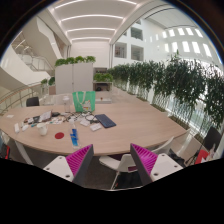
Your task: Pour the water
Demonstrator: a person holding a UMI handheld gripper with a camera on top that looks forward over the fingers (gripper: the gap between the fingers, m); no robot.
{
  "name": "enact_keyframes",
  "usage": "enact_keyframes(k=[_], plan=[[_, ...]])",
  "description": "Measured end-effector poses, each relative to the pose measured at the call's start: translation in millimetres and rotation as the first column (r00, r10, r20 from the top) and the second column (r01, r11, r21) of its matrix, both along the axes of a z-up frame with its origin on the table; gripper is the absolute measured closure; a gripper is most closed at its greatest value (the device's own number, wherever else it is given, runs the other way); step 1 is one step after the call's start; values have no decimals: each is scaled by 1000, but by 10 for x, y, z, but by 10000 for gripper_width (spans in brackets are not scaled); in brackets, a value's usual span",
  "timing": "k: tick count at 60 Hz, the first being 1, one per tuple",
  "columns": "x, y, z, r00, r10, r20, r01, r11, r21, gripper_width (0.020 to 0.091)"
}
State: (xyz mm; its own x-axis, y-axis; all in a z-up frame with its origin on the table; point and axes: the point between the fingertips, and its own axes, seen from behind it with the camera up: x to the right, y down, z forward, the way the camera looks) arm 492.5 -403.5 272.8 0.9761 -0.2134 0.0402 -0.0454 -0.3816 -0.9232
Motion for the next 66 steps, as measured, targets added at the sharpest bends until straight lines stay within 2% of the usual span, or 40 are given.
enact_keyframes(k=[10,19,30,41,50,59,62,64,65,66], plan=[[-165,14,-58,1000,-16,-17,16,1000,10,278],[-682,95,-198,1000,-16,-20,17,999,33,277],[-1100,490,-749,996,-17,-85,23,997,71,278],[-1716,1630,-1493,996,52,-78,-44,994,99,280],[-1882,2468,-1828,994,80,-72,-70,989,128,279],[-1850,3291,-2095,997,55,-53,-47,988,149,281],[-1804,3503,-2101,998,42,-43,-35,986,161,329],[-1741,3590,-2113,999,24,-32,-19,987,157,453],[-1708,3617,-2128,1000,10,-25,-7,989,150,550],[-1671,3635,-2141,1000,-5,-17,7,990,142,612]])
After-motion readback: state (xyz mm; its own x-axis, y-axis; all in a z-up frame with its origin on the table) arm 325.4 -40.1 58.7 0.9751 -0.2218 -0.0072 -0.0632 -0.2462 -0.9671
